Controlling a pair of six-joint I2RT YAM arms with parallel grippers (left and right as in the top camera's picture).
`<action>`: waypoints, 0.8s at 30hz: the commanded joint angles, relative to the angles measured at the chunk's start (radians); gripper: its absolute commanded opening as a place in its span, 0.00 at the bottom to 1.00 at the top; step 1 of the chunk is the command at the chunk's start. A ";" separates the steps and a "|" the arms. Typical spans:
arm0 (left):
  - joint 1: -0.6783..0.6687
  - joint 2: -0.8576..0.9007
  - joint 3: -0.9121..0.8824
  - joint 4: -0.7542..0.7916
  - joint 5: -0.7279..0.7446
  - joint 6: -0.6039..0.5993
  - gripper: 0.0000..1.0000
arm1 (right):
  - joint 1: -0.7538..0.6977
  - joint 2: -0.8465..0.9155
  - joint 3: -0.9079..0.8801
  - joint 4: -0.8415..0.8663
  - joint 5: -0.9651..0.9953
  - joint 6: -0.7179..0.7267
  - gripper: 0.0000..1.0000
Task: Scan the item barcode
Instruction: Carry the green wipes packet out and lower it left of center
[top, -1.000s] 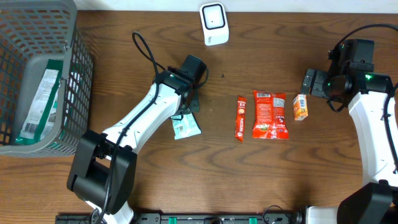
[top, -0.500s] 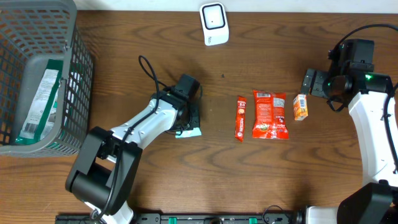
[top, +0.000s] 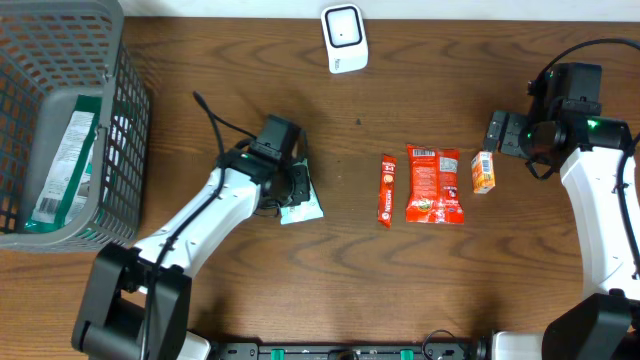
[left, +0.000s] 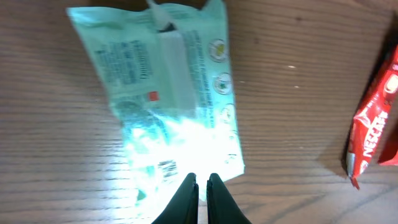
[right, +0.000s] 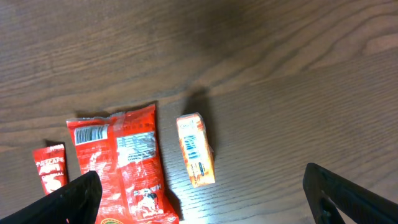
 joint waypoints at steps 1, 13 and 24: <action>0.013 0.017 -0.012 -0.010 0.003 -0.009 0.09 | -0.006 -0.003 0.012 -0.001 -0.004 0.014 0.99; 0.013 0.098 -0.101 -0.010 -0.105 -0.050 0.09 | -0.006 -0.003 0.012 -0.001 -0.004 0.014 0.99; 0.013 0.039 -0.062 -0.071 -0.110 -0.037 0.11 | -0.006 -0.003 0.012 -0.001 -0.004 0.014 0.99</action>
